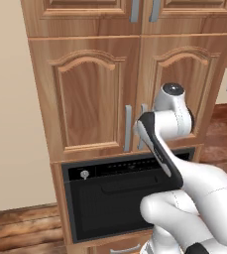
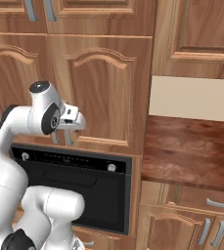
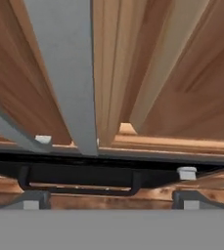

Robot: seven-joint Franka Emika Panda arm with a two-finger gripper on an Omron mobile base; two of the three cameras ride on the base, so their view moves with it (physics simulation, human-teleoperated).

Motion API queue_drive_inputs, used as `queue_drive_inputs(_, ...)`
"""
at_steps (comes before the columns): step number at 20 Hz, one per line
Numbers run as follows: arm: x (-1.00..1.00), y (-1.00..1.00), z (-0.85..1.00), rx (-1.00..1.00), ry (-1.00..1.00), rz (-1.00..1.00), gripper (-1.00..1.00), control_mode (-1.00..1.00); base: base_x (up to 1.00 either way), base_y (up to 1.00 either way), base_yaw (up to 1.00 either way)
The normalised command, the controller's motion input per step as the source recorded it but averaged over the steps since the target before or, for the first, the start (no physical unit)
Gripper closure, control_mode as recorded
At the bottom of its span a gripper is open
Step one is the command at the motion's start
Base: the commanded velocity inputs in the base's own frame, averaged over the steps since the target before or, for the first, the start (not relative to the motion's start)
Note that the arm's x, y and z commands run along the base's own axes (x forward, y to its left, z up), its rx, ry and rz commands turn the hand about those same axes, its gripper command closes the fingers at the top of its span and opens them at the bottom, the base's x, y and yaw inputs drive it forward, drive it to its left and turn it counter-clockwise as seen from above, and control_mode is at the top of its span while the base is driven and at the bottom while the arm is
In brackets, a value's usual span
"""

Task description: The dining table condiment station is running low on ketchup. Refill the condiment station by opening the cabinet and taking the ketchup from the cabinet and placing it on the dining table.

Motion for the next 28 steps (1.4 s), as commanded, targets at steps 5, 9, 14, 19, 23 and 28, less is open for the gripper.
queue_drive_inputs(5, 0.09, 0.04, -0.34, 0.00, -0.14, -0.03, -1.00, -1.00, 0.00, 0.00, 0.00)
queue_drive_inputs(9, 0.02, 0.02, -0.21, 0.00, -0.29, 0.00, -1.00, -1.00, 0.00, 0.00, 0.00)
queue_drive_inputs(14, 0.04, 0.01, -0.08, 0.00, -0.32, 0.00, -1.00, -1.00, 0.00, 0.00, 0.00)
queue_drive_inputs(19, 0.30, 0.04, 0.00, 0.01, -0.16, 0.00, -1.00, -1.00, 0.00, 0.00, 0.00)
queue_drive_inputs(23, 0.07, 0.11, 0.00, 0.00, -0.11, 0.00, -1.00, -1.00, 0.00, 0.00, 0.00)
queue_drive_inputs(28, 0.00, 0.03, 0.00, 0.00, -0.03, 0.00, -1.00, -1.00, 0.00, 0.00, 0.00)
